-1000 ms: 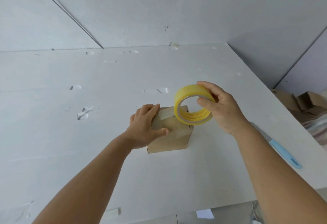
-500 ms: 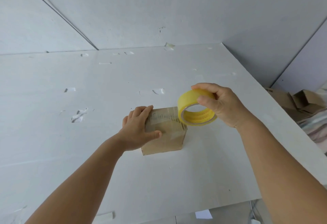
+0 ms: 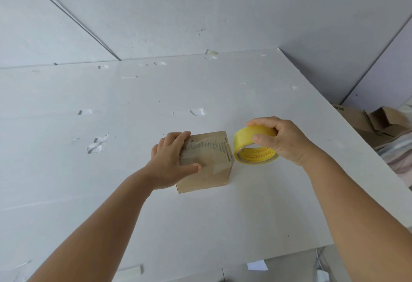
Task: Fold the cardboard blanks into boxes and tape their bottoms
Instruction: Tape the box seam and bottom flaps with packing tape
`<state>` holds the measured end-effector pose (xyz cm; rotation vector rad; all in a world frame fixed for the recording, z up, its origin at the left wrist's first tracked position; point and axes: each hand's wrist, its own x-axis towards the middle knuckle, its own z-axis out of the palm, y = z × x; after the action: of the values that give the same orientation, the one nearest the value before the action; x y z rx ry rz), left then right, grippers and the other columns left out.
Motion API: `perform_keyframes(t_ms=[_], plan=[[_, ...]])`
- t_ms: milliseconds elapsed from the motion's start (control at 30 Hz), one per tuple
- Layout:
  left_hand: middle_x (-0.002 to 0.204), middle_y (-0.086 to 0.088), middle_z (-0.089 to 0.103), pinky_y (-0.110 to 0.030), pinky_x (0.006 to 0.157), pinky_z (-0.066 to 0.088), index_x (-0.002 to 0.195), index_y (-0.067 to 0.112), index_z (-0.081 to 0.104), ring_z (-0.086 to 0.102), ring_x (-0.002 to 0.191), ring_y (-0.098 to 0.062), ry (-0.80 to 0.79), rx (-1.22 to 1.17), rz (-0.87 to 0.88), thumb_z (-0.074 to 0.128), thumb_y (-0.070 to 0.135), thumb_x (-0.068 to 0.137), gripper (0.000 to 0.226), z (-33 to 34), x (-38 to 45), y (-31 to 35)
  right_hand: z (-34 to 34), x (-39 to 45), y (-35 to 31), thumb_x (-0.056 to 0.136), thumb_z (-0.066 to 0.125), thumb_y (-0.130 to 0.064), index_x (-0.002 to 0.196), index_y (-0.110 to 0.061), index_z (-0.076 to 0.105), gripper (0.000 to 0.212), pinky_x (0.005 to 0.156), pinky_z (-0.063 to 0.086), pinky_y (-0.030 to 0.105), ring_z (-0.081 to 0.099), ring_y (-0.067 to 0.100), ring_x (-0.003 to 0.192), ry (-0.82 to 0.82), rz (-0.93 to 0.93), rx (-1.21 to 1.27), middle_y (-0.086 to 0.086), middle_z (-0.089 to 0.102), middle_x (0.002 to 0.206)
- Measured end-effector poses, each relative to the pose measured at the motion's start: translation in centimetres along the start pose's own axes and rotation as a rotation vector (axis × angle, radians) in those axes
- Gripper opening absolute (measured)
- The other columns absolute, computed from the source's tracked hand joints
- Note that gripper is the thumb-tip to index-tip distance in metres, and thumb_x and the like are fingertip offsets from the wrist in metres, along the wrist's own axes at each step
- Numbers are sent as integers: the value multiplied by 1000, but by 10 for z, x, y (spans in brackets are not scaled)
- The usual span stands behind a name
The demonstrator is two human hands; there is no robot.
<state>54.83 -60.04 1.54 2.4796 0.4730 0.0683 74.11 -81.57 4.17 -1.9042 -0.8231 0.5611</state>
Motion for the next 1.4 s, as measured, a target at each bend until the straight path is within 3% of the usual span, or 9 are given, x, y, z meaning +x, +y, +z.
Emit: perform_keyframes(t_ms=[200,333,433,633,800,933,1100,1267,1400], plan=[[144,12,21,-28,111,4,152,27,9,16,135,-12,-43,81,5,36,78,55,113,-1,-1,0,6,1,19,60,72,-43,93,-52,69,34,89,47,29,57,17,110,-21,57,37,-2,59,121],[159,8,-5,-44,118,-9,151,21,-14,-14,146,-12,-118,383,16,27,74,80,97,-1,-2,5,11,2,21,54,69,-53,97,-51,69,43,91,47,30,58,17,110,-23,66,62,-3,59,121],[158,0,-23,-44,115,-16,149,15,-19,-28,142,-14,-144,568,96,11,65,89,83,3,-2,24,15,3,15,55,68,-52,96,-51,68,41,91,47,30,57,14,108,-18,58,55,-4,57,118],[159,-4,-21,-42,117,1,150,14,-15,-16,147,-25,-194,608,166,27,68,91,91,29,27,64,16,3,5,63,65,-43,97,-52,65,35,87,44,26,52,10,106,-30,43,-27,-6,53,114],[153,-1,15,-41,109,17,152,15,-6,23,130,-30,-143,678,239,30,70,88,92,32,45,75,17,2,4,66,62,-46,99,-56,61,35,88,44,27,50,8,108,-46,62,-58,-9,50,114],[150,0,19,-44,115,9,153,17,-1,20,135,-25,-110,629,242,36,68,87,91,32,46,66,16,0,16,77,54,-51,112,-54,59,36,95,40,24,49,0,114,-113,50,-28,-14,53,122],[149,0,21,-41,110,17,153,17,1,24,133,-24,-56,617,210,35,64,88,87,37,43,67,21,3,22,96,43,-45,112,-50,61,25,100,39,27,52,4,112,-67,-10,-67,-5,57,117],[148,0,20,-42,109,15,152,17,1,23,132,-25,-67,616,167,35,63,89,85,41,42,66,17,8,29,97,44,-38,120,-47,59,29,96,37,36,44,13,93,-143,69,-550,-7,42,88],[148,1,18,-41,110,14,152,20,3,21,133,-25,-139,578,127,32,69,87,87,36,42,72,18,14,30,97,43,-41,122,-48,56,30,93,35,36,42,13,90,-145,71,-618,-7,38,85]])
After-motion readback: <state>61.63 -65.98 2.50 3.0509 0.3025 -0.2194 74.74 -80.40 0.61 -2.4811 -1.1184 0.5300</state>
